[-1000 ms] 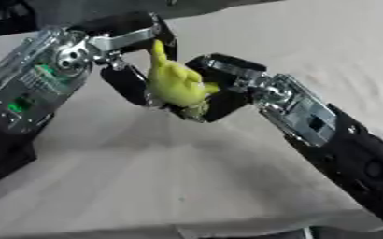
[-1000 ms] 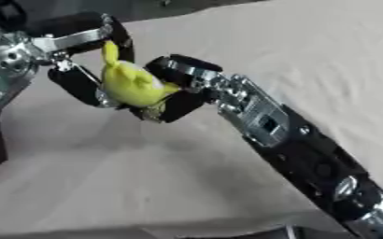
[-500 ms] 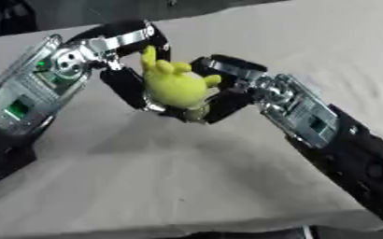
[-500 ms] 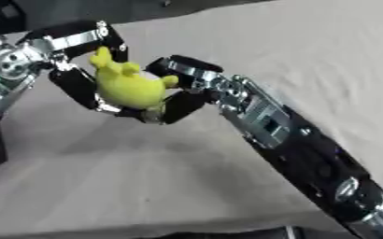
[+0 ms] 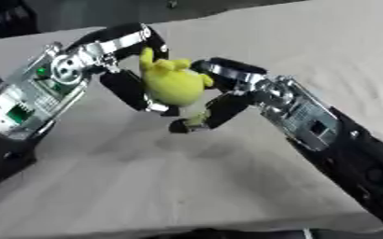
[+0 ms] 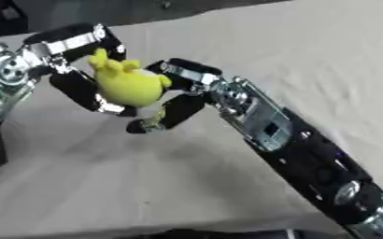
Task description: Pick up the objects with one hand, pass them to the other hand, and then place them into the box on the other side of the table.
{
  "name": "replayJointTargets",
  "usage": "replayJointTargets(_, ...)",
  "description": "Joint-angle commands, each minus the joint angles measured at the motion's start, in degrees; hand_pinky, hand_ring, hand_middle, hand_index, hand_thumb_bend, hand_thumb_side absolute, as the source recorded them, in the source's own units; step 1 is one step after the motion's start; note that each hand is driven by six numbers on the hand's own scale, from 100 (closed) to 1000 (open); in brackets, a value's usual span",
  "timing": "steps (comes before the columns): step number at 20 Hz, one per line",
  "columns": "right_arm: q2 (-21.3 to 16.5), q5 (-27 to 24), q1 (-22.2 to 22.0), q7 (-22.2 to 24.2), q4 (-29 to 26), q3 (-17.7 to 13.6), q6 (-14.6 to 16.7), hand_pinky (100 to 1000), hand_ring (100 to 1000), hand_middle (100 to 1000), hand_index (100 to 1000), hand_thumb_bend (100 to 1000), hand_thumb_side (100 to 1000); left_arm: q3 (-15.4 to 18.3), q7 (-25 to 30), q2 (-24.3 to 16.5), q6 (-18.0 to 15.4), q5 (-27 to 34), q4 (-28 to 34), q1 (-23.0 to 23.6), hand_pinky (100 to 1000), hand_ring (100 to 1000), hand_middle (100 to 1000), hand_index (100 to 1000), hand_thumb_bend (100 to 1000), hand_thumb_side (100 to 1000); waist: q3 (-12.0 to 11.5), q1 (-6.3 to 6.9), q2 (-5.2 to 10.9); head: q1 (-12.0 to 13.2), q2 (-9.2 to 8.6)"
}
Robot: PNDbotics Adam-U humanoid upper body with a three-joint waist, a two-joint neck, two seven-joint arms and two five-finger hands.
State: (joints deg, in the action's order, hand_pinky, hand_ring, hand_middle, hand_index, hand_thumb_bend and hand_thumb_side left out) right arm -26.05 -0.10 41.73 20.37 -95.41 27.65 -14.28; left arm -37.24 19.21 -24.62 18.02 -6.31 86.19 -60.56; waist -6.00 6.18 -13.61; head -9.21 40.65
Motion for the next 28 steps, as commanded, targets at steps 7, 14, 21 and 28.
replayJointTargets(7, -1.31, 0.56, 0.4, 0.51, -1.78, -0.3, -0.51, 754, 693, 541, 671, 599, 186, 1.64, -1.32, -1.81, -0.63, -0.06, 1.96, -0.56, 709, 391, 253, 282, 633, 100, -0.06, -0.11, 0.86, 0.22, -0.59)
replayJointTargets(14, -1.75, 2.83, 0.04, 2.82, -0.45, -0.59, -2.32, 769, 750, 641, 802, 573, 303, 2.89, -2.83, -4.14, -2.75, 0.5, 6.28, 0.02, 710, 392, 255, 283, 633, 100, -0.09, -0.12, 0.92, 0.21, -0.77)
replayJointTargets(21, -2.22, 3.21, -0.19, 2.34, -0.2, -1.3, -2.88, 773, 766, 688, 825, 563, 318, 3.96, -3.66, -7.14, -2.89, 0.58, 9.42, 1.21, 707, 393, 256, 285, 636, 100, -0.19, -0.24, 1.02, 0.24, -1.01)
replayJointTargets(28, -2.83, 3.37, -0.52, 2.24, -0.76, -1.31, -2.99, 773, 765, 686, 821, 574, 318, 6.52, -5.67, -11.75, -2.14, 1.86, 11.63, 3.95, 710, 396, 261, 291, 640, 100, -0.31, -0.42, 0.94, 2.12, -1.24)
